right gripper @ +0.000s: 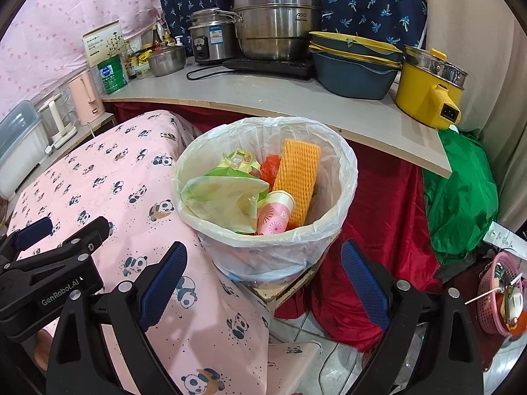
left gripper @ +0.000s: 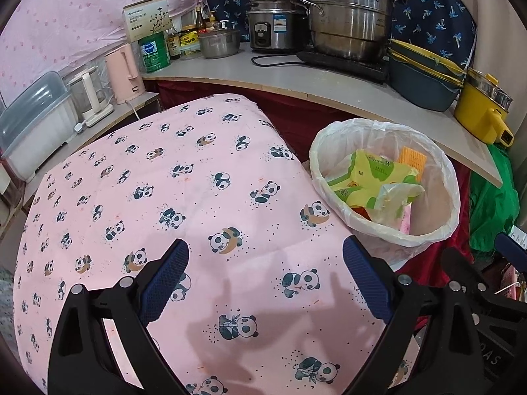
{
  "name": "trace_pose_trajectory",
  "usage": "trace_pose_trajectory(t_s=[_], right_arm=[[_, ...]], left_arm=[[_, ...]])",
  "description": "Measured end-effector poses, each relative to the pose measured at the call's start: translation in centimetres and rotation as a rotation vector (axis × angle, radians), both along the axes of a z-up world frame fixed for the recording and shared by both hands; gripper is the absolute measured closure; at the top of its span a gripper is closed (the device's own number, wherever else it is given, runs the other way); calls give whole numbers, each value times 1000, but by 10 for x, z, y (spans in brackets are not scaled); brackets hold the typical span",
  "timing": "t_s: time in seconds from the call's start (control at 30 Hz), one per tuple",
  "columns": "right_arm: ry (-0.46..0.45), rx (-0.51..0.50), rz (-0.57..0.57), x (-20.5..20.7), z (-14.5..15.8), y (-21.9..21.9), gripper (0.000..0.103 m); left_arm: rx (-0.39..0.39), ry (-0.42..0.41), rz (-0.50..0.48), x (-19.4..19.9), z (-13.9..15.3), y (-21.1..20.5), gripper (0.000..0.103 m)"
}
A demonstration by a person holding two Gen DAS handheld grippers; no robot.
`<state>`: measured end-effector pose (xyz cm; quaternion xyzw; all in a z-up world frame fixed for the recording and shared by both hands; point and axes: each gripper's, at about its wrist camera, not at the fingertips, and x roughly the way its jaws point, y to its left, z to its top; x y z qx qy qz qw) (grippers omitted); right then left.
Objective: Collect trash
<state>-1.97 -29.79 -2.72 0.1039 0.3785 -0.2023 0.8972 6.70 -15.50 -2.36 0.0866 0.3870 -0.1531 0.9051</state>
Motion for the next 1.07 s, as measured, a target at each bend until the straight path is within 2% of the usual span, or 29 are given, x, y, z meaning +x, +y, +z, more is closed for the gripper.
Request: trace_pose_trajectory(t_s=[0.9,1.07], right_arm=[[3,1,-2,-1,-2,0,12],[2,1,-3,-1,-2,-1,12]], left_arm=[[12,2,-13,-1,-3,-2,13],[-6,3,-8,0,-3,0,13]])
